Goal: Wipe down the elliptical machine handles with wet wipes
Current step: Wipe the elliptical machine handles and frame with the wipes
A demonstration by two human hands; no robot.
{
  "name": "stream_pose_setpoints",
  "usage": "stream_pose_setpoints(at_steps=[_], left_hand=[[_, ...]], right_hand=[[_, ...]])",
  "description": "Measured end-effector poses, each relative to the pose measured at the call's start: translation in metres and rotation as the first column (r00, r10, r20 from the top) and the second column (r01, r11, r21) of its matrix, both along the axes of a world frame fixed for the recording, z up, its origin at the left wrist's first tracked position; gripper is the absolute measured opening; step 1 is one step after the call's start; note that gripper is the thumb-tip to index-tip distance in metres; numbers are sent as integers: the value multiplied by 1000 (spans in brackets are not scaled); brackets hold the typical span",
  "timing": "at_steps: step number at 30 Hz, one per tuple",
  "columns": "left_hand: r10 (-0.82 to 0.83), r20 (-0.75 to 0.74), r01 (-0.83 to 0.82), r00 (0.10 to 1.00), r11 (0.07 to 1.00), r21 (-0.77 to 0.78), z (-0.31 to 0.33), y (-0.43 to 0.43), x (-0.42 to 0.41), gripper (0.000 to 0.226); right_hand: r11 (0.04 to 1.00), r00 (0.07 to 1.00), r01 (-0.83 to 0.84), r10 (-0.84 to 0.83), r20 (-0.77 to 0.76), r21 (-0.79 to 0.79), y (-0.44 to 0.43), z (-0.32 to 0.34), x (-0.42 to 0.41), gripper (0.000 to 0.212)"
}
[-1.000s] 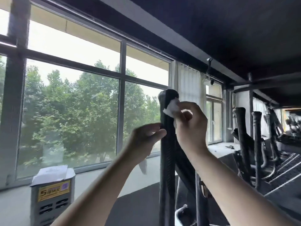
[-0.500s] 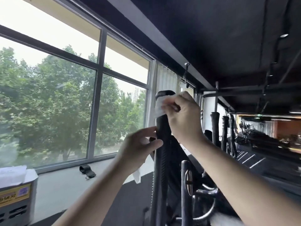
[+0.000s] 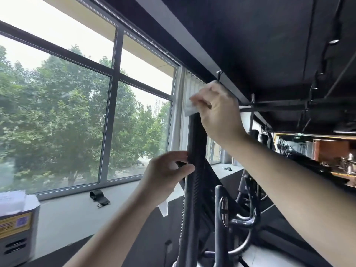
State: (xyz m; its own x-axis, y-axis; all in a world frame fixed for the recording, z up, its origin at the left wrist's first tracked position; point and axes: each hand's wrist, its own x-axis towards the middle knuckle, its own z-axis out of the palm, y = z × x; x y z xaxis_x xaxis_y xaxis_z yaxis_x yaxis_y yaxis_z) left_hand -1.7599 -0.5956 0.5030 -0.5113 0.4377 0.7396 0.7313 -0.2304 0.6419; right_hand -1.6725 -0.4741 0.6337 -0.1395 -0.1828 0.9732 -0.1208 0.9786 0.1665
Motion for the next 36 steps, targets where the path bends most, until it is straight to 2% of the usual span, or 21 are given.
stream_pose_setpoints(at_steps=[3, 9, 11, 14, 16, 18, 22, 25, 27, 30, 33, 36], left_hand=[[-7, 3, 7, 1000, 1000, 13, 1, -1, 3, 19], [5, 12, -5, 1000, 1000, 22, -1, 1, -1, 23], [0, 7, 0, 1000, 1000, 28, 0, 0, 1, 24], [-22, 6, 22, 1000, 999, 41, 1, 0, 2, 22], [-17, 2, 17, 1000, 999, 46, 0, 0, 2, 20], [-13, 0, 13, 1000, 999, 42, -1, -1, 2, 20], [3, -13, -2, 1000, 999, 35, -2, 0, 3, 21], [26, 16, -26, 1000, 999, 42, -2, 2, 5, 22], [22, 39, -24, 999, 999, 44, -2, 2, 6, 22], [35, 55, -38, 998, 998, 47, 0, 2, 5, 20], [47, 60, -50, 997, 998, 45, 0, 1, 6, 23], [73, 61, -75, 995, 997, 25, -1, 2, 8, 23]], right_hand=[[1000, 999, 12, -12, 35, -14, -4, 9, -4, 12], [997, 987, -61, 54, 151, 42, 9, -96, 10, 7], [996, 988, -81, 76, 133, 38, 14, -80, 8, 8], [997, 998, -62, 63, -23, 51, 7, -21, -1, 11], [993, 993, -111, 109, -53, -32, 3, 11, -5, 11], [974, 983, -186, 184, -28, -127, 3, 16, -4, 11], [926, 937, -348, 340, -79, -145, 11, -48, 7, 7], [881, 913, -386, 407, 23, -273, 20, -114, 14, 7], [871, 909, -373, 412, 62, -320, 27, -125, 14, 6], [838, 881, -457, 472, -26, -298, 30, -79, 5, 8], [799, 849, -528, 509, -144, -289, 24, -22, 0, 27], [769, 832, -546, 546, -103, -334, 30, 3, -4, 25]])
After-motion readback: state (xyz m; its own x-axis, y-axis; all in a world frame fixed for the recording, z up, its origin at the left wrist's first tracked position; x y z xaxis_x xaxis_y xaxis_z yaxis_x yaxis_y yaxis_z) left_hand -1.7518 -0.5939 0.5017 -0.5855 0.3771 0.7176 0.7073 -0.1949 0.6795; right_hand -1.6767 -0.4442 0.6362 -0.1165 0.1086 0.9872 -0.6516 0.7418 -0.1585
